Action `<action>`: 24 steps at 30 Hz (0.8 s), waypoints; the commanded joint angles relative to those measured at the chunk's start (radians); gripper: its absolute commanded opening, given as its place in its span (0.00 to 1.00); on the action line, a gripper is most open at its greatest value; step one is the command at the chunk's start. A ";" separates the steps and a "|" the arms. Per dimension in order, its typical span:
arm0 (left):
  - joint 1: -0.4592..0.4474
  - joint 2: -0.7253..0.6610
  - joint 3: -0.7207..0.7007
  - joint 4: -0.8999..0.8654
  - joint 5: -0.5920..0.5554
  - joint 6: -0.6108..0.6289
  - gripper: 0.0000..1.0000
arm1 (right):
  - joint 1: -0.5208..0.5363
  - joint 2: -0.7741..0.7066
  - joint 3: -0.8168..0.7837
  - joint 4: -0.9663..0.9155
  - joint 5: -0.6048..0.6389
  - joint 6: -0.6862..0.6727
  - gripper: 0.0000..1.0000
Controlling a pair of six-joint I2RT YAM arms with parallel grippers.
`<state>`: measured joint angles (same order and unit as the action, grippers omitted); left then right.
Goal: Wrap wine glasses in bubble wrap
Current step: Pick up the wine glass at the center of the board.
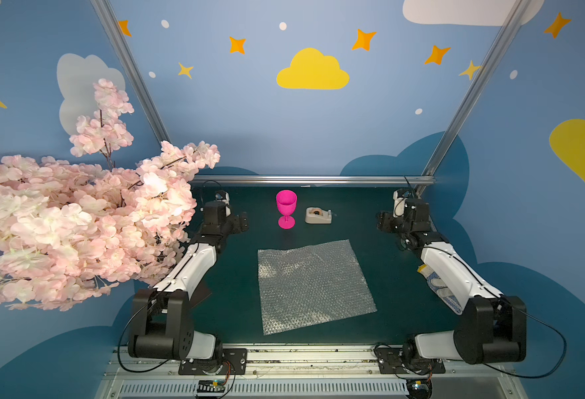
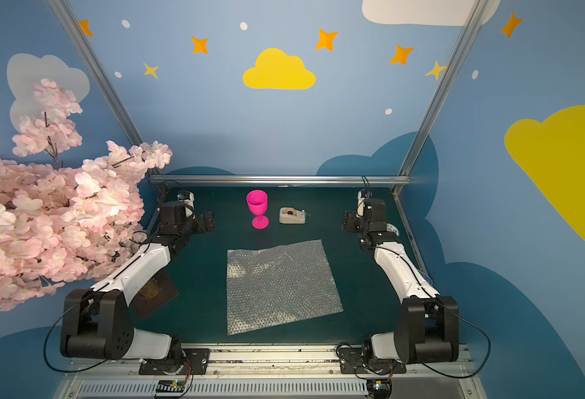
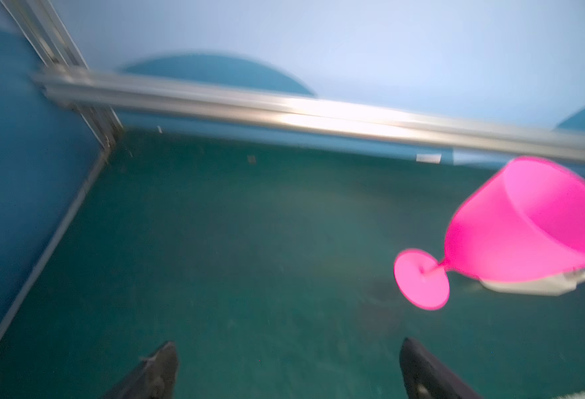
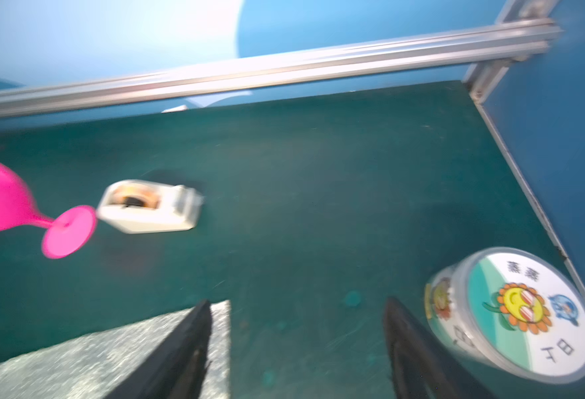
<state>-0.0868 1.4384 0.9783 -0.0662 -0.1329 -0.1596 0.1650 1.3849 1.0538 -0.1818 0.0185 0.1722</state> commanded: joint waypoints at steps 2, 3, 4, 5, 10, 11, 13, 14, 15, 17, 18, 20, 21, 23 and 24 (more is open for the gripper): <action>-0.086 0.069 0.115 -0.512 -0.125 -0.168 0.98 | 0.122 0.059 0.152 -0.390 -0.031 0.212 0.65; -0.091 0.069 0.126 -0.560 -0.131 -0.217 0.98 | 0.157 0.091 0.207 -0.436 -0.039 0.237 0.65; -0.091 0.063 0.129 -0.591 -0.127 -0.246 0.98 | 0.189 0.121 0.261 -0.473 -0.038 0.249 0.64; -0.093 0.054 0.131 -0.619 -0.113 -0.275 0.97 | 0.219 0.163 0.327 -0.522 -0.034 0.271 0.63; -0.107 0.002 0.093 -0.685 -0.054 -0.331 0.97 | 0.340 0.362 0.606 -0.608 -0.069 0.340 0.58; -0.113 0.000 0.092 -0.707 -0.047 -0.334 0.96 | 0.360 0.411 0.679 -0.624 -0.078 0.355 0.57; -0.134 0.007 0.095 -0.757 -0.042 -0.346 0.96 | 0.399 0.510 0.821 -0.658 -0.082 0.382 0.56; -0.145 0.016 0.100 -0.789 -0.040 -0.360 0.94 | 0.415 0.569 0.905 -0.681 -0.087 0.395 0.55; -0.158 0.020 0.107 -0.820 -0.040 -0.377 0.93 | 0.431 0.628 0.997 -0.710 -0.086 0.403 0.55; -0.189 0.015 0.105 -0.853 -0.049 -0.415 0.91 | 0.451 0.735 1.168 -0.761 -0.069 0.415 0.53; -0.206 0.004 0.097 -0.861 -0.058 -0.444 0.91 | 0.457 0.796 1.259 -0.785 -0.065 0.425 0.53; -0.229 -0.019 0.079 -0.859 -0.060 -0.478 0.91 | 0.468 0.886 1.386 -0.803 -0.059 0.426 0.52; -0.235 -0.027 0.070 -0.857 -0.056 -0.493 0.91 | 0.473 0.921 1.427 -0.794 -0.056 0.422 0.52; -0.245 -0.032 0.059 -0.850 -0.041 -0.498 0.91 | 0.484 0.962 1.450 -0.740 -0.038 0.423 0.52; -0.247 -0.035 0.055 -0.847 -0.038 -0.497 0.91 | 0.488 0.976 1.450 -0.711 -0.026 0.421 0.53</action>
<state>-0.3286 1.4281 1.0454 -0.8764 -0.1833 -0.6090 0.6464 2.3238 2.4710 -0.8856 -0.0425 0.5766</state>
